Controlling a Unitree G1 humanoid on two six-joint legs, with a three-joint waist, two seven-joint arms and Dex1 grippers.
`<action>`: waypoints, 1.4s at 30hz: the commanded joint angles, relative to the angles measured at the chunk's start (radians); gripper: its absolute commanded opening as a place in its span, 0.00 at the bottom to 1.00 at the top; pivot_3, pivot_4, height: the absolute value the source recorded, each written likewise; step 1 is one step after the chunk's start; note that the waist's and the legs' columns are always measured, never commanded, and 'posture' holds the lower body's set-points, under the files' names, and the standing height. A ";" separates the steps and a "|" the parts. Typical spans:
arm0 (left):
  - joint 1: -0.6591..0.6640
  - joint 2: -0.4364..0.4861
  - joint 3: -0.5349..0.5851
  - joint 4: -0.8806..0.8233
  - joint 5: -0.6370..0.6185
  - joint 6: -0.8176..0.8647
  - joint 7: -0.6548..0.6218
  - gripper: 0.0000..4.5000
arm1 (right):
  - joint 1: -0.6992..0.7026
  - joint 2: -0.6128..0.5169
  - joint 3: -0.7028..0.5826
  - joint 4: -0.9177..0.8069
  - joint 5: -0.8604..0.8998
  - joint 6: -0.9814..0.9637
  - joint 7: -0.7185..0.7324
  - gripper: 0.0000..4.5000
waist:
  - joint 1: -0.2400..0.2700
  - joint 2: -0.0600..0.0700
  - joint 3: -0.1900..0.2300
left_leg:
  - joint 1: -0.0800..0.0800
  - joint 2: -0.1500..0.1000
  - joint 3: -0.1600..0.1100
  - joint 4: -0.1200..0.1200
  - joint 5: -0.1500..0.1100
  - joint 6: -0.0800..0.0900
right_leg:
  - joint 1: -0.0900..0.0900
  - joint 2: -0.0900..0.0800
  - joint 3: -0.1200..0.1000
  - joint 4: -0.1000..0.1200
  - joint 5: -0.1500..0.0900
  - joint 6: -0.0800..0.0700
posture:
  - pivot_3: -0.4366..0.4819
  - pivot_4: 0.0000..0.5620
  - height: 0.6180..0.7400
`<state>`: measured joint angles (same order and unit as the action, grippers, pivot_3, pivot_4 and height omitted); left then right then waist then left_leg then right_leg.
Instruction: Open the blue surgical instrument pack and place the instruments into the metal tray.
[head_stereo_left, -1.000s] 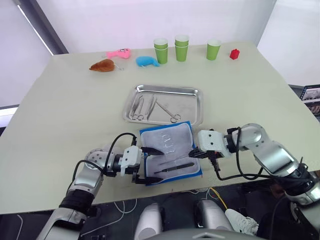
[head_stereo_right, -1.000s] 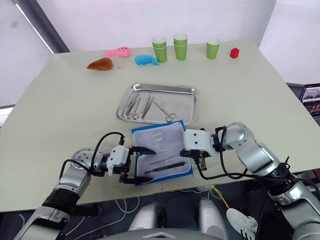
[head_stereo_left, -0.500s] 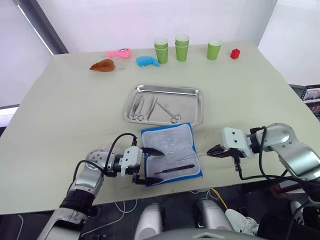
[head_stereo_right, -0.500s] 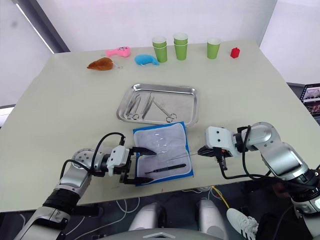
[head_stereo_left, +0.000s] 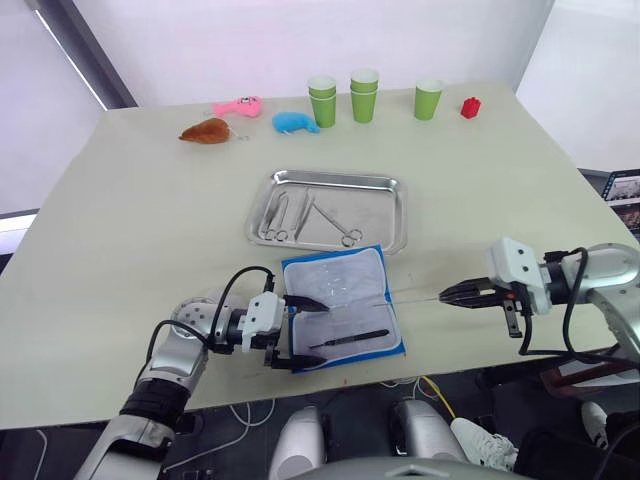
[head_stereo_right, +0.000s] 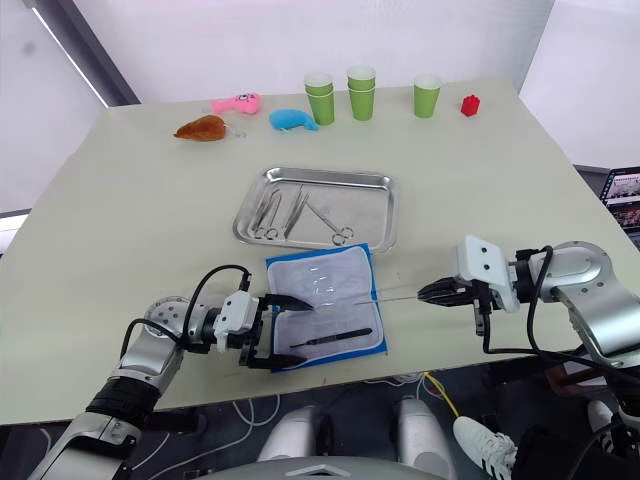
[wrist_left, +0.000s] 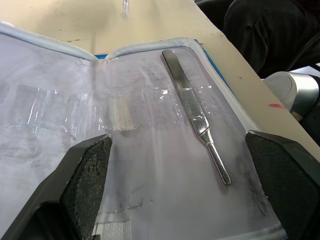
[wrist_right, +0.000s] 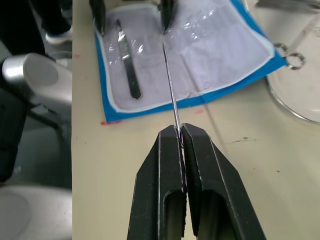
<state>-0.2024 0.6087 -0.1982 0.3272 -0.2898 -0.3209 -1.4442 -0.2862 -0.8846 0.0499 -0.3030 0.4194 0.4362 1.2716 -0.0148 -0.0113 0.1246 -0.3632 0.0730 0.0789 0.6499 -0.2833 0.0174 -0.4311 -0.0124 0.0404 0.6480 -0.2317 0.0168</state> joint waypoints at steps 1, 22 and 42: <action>0.045 0.017 -0.054 0.102 0.090 0.016 -0.005 1.00 | -0.076 0.064 -0.045 0.009 0.056 0.115 -0.125 0.01 | -0.001 0.000 0.000 | 0.000 0.000 0.000 0.000 0.000 0.000 | 0.000 0.000 0.000 0.000 0.000 0.000 | 0.48 0.27 1.00; 0.069 0.029 -0.048 0.083 0.086 0.020 0.017 1.00 | -0.467 0.606 0.119 0.434 -0.203 0.267 -0.755 0.01 | -0.021 0.006 -0.001 | -0.001 0.000 0.000 -0.002 0.000 0.000 | 0.000 0.000 0.000 0.000 0.001 -0.002 | 0.48 0.27 1.00; 0.094 0.027 -0.041 0.062 0.085 0.024 0.039 1.00 | -0.584 0.792 0.188 0.759 -0.367 0.147 -0.819 0.01 | -0.027 0.007 -0.001 | -0.001 0.000 0.001 -0.002 0.000 0.000 | 0.000 0.000 0.001 0.000 0.003 -0.004 | 0.48 0.27 1.00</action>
<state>-0.1697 0.6221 -0.1880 0.3073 -0.3027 -0.3307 -1.4311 -0.8412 -0.1034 0.2327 0.4555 0.0661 0.6143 0.4518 -0.0419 -0.0042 0.1234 -0.3637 0.0729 0.0800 0.6476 -0.2832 0.0177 -0.4313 -0.0126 0.0415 0.6478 -0.2291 0.0129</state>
